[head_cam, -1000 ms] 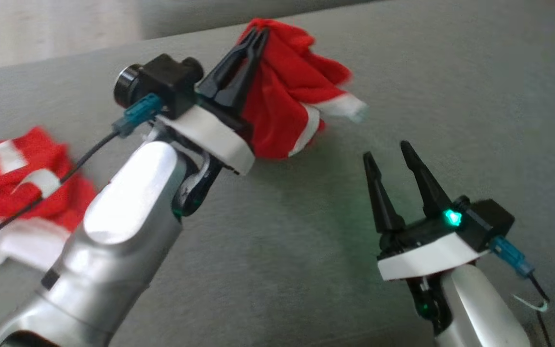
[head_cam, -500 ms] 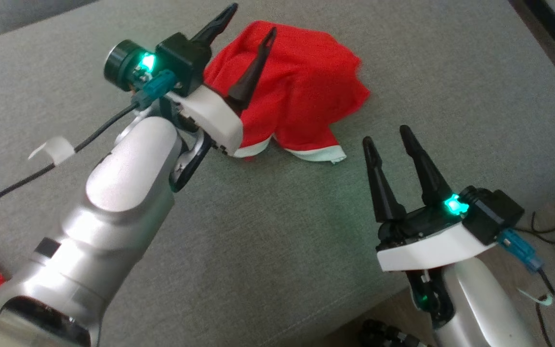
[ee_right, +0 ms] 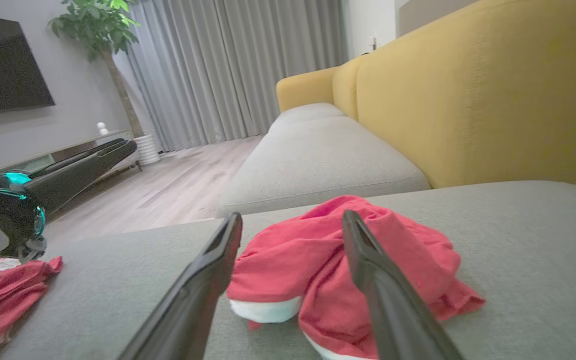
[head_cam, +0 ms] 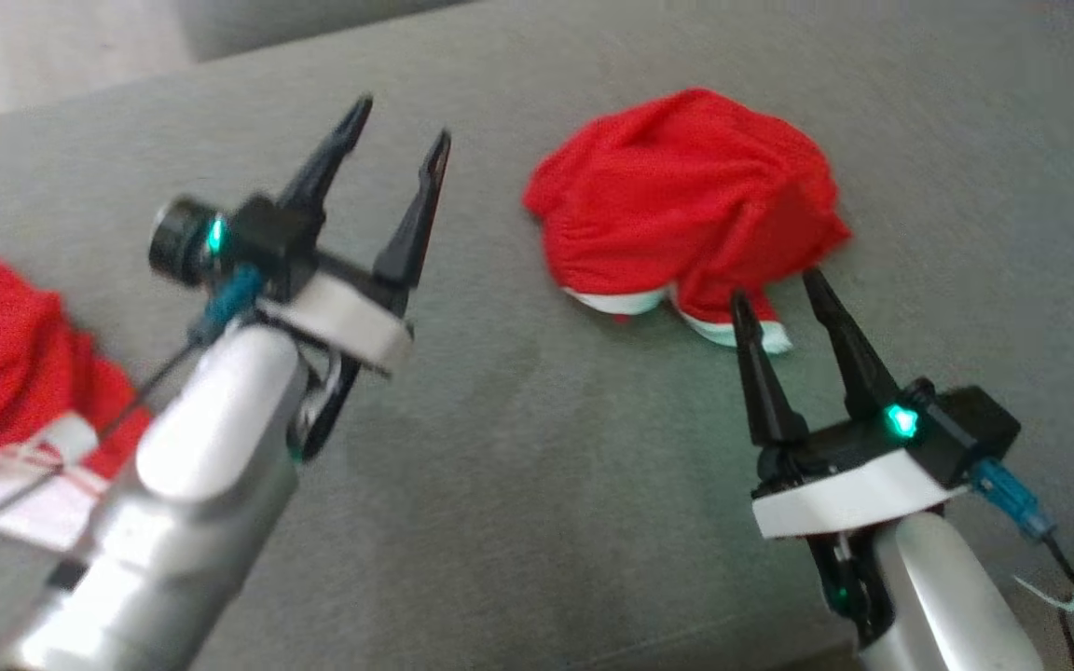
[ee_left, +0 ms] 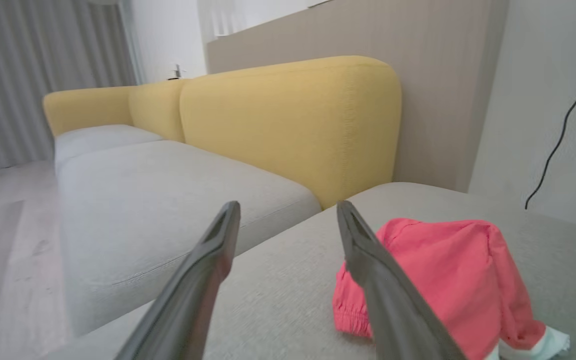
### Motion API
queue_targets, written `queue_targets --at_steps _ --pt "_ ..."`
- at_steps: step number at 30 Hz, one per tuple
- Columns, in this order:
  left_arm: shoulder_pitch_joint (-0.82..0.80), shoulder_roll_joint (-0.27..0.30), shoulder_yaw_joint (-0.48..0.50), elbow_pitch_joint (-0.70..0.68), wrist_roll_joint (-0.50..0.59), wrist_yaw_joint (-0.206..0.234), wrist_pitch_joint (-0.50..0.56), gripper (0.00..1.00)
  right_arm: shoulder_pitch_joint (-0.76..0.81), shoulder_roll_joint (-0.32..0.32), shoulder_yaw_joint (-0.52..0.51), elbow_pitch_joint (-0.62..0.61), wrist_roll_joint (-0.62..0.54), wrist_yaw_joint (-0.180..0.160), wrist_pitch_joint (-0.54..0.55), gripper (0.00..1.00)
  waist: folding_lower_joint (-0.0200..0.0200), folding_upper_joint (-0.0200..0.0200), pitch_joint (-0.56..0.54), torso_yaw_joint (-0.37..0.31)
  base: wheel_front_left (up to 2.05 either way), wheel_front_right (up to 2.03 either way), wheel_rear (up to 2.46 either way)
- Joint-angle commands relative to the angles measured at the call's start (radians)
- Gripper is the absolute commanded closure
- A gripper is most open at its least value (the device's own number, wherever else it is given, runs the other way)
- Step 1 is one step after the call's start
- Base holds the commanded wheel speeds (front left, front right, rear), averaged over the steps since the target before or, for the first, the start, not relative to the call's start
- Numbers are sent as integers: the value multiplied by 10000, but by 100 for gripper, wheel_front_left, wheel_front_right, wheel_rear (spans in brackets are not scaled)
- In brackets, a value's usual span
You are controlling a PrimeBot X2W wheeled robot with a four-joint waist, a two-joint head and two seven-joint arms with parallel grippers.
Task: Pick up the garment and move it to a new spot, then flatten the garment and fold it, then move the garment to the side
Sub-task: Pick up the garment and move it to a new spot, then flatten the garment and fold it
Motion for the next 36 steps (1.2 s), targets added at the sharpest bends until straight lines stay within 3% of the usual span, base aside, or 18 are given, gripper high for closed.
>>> queue_targets --at_steps 1,10,14,24,36 --pt "211 394 459 -573 -13 180 -139 0 84 -20 79 -213 -118 -7 -109 0 1 0 -712 891 0 0 0" --pt "3162 606 938 -2460 64 1183 -261 0 448 -20 -233 -21 -429 -7 -109 0 1 0 -1074 1699 0 0 0" --pt "4380 506 1340 -3183 214 1394 -264 0 627 -20 -314 55 -543 -7 -109 0 1 0 -1086 1926 0 0 0" --pt "4678 -8 1711 -3552 734 1097 -266 0 333 -20 -540 491 -1097 -7 -109 0 1 0 -743 2302 0 0 0" --pt "4328 -814 1772 -3193 1057 530 -267 0 -2184 -20 -1273 4047 -3149 -7 987 0 1 0 167 3372 0 0 0"
